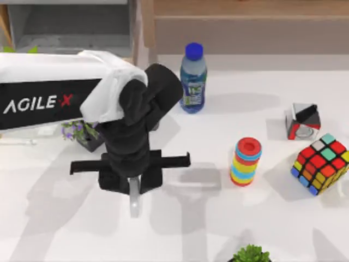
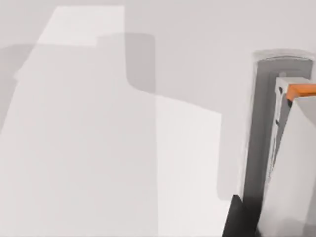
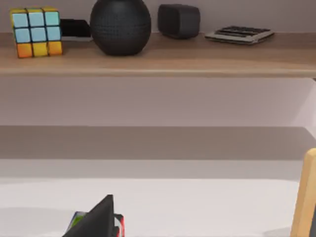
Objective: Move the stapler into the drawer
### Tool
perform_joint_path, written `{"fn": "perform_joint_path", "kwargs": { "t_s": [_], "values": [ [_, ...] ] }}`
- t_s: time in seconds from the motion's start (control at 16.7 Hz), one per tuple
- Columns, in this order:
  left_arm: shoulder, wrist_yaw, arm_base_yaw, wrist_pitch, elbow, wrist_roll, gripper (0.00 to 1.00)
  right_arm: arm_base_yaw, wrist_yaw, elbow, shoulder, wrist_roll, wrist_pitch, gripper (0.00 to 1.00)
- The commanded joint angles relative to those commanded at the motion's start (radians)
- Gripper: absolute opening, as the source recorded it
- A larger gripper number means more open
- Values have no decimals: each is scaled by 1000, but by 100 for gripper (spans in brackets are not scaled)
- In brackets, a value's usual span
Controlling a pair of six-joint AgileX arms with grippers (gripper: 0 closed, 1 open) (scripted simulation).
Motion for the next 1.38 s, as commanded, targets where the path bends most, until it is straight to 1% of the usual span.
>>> {"fn": "perform_joint_path", "kwargs": {
  "t_s": [0.12, 0.24, 0.48, 0.78, 0.96, 1.14, 1.38],
  "values": [
    [-8, -8, 55, -24, 70, 43, 0, 0, 0, 0, 0, 0, 0, 100],
    [-12, -19, 140, -58, 175, 105, 0, 0, 0, 0, 0, 0, 0, 100],
    [29, -48, 366, -151, 444, 271, 0, 0, 0, 0, 0, 0, 0, 100],
    [191, -76, 683, -283, 809, 515, 0, 0, 0, 0, 0, 0, 0, 100],
    [350, -72, 835, -356, 1011, 663, 0, 0, 0, 0, 0, 0, 0, 100],
    [533, -45, 935, -429, 1178, 805, 0, 0, 0, 0, 0, 0, 0, 100],
    [735, 4, 995, -528, 1337, 970, 0, 0, 0, 0, 0, 0, 0, 100]
  ]
}}
